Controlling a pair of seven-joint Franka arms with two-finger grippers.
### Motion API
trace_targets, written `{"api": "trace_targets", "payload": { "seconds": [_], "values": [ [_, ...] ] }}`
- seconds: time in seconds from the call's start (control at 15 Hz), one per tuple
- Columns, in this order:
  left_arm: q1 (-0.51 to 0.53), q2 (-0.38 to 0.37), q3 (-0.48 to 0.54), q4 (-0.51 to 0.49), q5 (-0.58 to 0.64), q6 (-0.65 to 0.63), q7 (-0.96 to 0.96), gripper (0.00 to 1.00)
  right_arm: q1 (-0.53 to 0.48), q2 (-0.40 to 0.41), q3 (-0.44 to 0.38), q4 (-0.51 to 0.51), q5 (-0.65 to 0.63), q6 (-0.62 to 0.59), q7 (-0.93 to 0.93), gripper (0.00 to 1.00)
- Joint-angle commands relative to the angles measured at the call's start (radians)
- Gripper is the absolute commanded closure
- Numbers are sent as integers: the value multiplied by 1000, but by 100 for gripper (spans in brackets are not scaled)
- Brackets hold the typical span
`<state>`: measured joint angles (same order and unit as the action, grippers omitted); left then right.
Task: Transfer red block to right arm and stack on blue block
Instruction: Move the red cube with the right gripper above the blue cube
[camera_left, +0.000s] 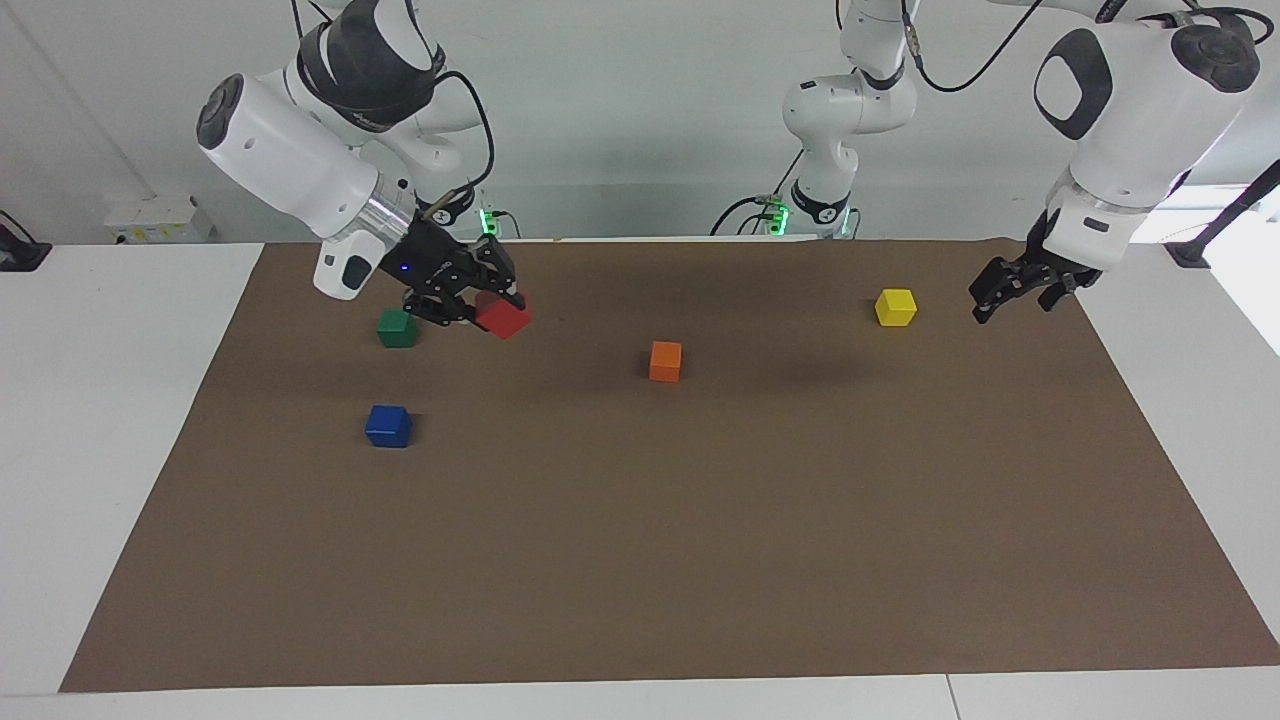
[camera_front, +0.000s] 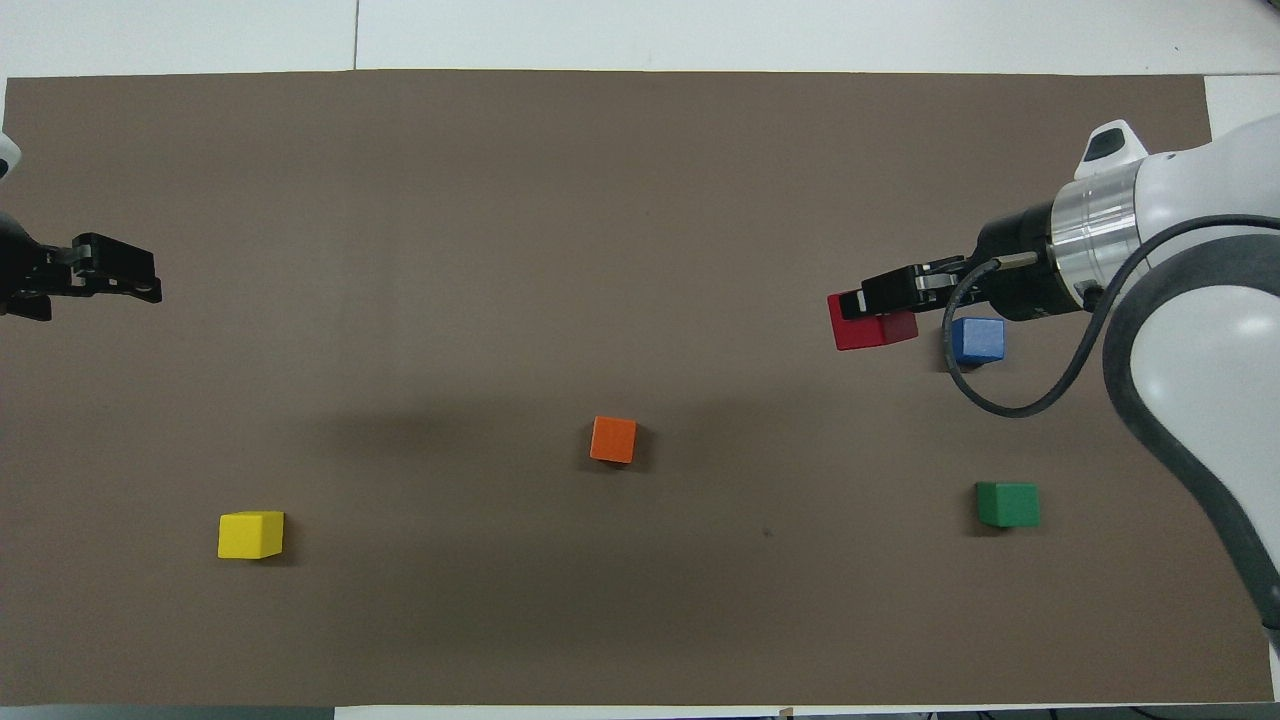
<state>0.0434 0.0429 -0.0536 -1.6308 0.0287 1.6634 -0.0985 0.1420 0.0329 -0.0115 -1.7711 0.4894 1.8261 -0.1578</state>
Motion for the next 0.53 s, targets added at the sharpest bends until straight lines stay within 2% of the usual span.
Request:
{"api": "trace_targets", "payload": {
  "seconds": [0.0,0.13,0.33,0.47],
  "values": [
    [-16,-60,20,-15,-10,-42,28,0,-16,-1,10,10,-203,-11,59,100],
    [-25,-84,20,-38,-10,-60,23,0,-16,-2,11,-2,-317,-17,137,100],
    [-40,-78,9,-26,-9,-51,25,0,-16,-4,13,-33,-478,-25,210,100],
    [-45,-74,3,-18,-9,-50,29,0,-27,8,13,-69,-515,-13,248,100]
  ]
}}
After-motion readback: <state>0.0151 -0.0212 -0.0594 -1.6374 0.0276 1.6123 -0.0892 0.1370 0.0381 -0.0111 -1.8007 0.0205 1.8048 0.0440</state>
